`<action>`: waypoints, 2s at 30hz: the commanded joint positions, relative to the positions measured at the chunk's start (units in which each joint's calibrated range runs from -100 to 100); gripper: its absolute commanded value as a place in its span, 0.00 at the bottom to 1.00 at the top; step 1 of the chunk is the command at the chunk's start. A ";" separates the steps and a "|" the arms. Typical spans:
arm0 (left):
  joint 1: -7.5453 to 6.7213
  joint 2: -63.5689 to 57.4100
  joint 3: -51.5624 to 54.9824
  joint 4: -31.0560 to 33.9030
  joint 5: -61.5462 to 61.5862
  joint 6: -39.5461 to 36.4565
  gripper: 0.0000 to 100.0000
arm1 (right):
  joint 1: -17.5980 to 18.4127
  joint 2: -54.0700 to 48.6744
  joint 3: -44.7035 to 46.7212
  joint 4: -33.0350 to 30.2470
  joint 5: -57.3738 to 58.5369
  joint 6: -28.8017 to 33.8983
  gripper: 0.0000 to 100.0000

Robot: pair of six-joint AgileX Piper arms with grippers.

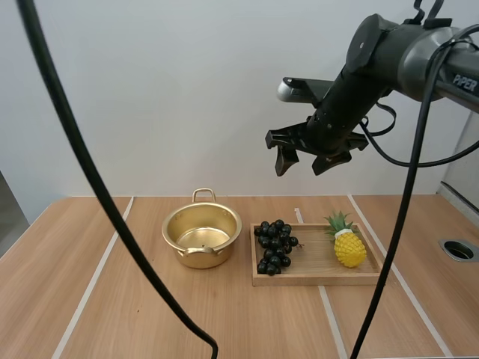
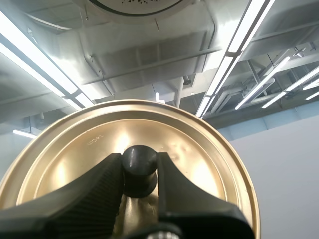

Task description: Open the pot, put the grape inside, and close it

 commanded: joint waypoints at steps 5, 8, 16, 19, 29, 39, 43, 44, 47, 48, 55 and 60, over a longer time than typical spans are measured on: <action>0.03 -0.21 -2.36 0.35 -1.38 -0.61 0.00 | 0.11 4.19 0.13 -1.95 0.03 -1.44 1.00; 0.03 -0.21 -2.36 0.35 -1.38 -0.61 0.00 | 0.11 6.07 0.13 -1.94 0.03 -1.78 1.00; 0.03 -0.21 -2.36 0.35 -1.21 -0.61 0.00 | 0.26 11.34 4.93 -2.49 0.03 -3.91 1.00; 0.03 -0.21 -2.36 0.35 -1.21 -0.61 0.00 | 1.19 11.96 9.96 -2.88 0.03 -4.38 1.00; 0.03 -0.21 -2.36 0.35 2.44 -0.61 0.00 | 4.92 12.06 17.51 -4.11 -15.28 -1.43 1.00; 0.03 -0.21 -2.36 0.35 2.84 -0.61 0.00 | 4.92 14.00 17.51 -3.87 -25.42 0.04 1.00; 0.03 -0.21 -2.36 0.35 2.84 -0.61 0.00 | 4.92 16.63 17.51 -3.72 -25.42 0.04 1.00; 0.03 -0.21 -2.36 0.35 2.84 -0.61 0.00 | 4.92 17.32 17.51 -3.61 -25.86 0.04 1.00; 0.03 -0.21 -2.36 0.35 2.84 -0.61 0.00 | 4.92 18.98 17.51 -3.62 -27.92 0.04 1.00; 0.03 -0.21 -2.36 0.35 2.84 -0.61 0.00 | 4.92 19.54 17.51 -3.62 -28.79 0.13 1.00; 0.03 -0.21 -2.36 0.35 3.03 -0.61 0.00 | 4.92 21.18 17.51 -3.35 -32.79 0.13 1.00; 0.03 -0.21 -2.36 0.35 3.03 -0.61 0.00 | 4.92 23.43 17.51 -3.35 -34.76 0.13 1.00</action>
